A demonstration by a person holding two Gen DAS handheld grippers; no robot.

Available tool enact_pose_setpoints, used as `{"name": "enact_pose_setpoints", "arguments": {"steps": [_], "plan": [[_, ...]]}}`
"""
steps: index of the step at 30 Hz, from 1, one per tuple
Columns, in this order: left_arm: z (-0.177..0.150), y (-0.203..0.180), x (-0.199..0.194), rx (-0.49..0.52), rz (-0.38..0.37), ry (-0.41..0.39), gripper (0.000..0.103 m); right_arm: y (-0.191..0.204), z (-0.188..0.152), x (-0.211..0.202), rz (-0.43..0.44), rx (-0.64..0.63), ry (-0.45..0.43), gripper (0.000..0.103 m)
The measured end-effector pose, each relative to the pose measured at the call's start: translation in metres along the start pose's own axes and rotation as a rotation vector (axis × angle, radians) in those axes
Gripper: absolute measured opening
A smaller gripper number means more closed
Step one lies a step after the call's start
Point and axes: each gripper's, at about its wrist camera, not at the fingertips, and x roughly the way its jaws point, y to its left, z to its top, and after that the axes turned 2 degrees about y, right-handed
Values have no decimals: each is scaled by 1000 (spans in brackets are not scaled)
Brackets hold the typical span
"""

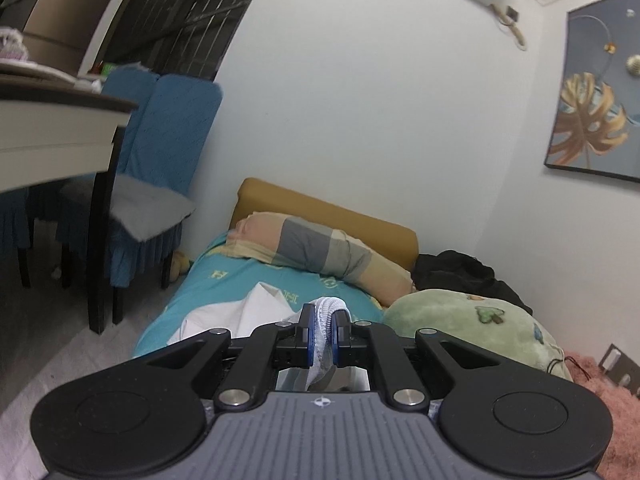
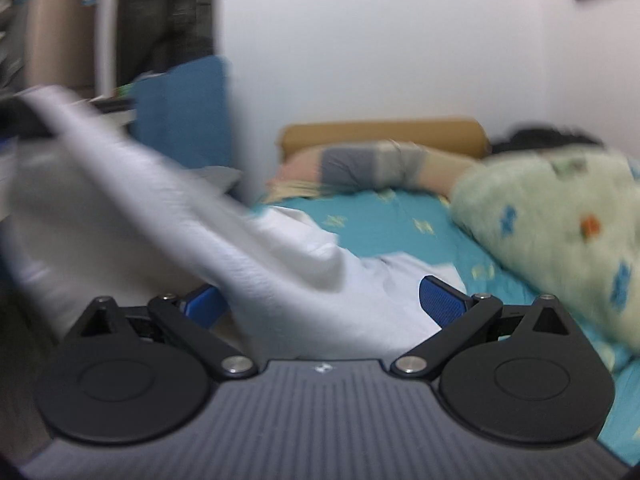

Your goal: Fold clothes

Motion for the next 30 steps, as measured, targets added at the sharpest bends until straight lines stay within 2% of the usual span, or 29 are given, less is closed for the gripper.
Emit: {"name": "enact_pose_setpoints", "arguments": {"steps": [4,5,9,11,14,17,20,23,25,28,30], "plan": [[3,6,15,-43,44,-24,8,-45,4,32,-138,181,48,103],[5,7,21,-57,47,-24,8,-53,3,35,-165,190,41,103],[4,9,45,-113,2,45,8,-82,6,32,-235,76,6,103],[-1,8,54,-135,-26,86,8,-97,18,13,-242,28,-67,103],[-11,-3,57,-99,-58,124,8,-120,36,-17,-252,-42,-180,103],[-23,-13,57,-72,-52,175,8,-129,40,-37,-246,-34,-259,103],[-42,-24,61,-37,-23,243,9,-129,32,-36,-229,-69,-272,103],[-65,-35,74,-20,-7,344,10,-127,23,-32,-200,-96,-270,103],[-82,-46,86,34,9,400,11,-128,25,-32,-172,-96,-272,103],[-109,-59,103,105,47,461,15,-128,23,-32,-160,-95,-275,103],[-122,-61,112,85,51,488,23,-131,23,-29,-150,-86,-267,103]]}}
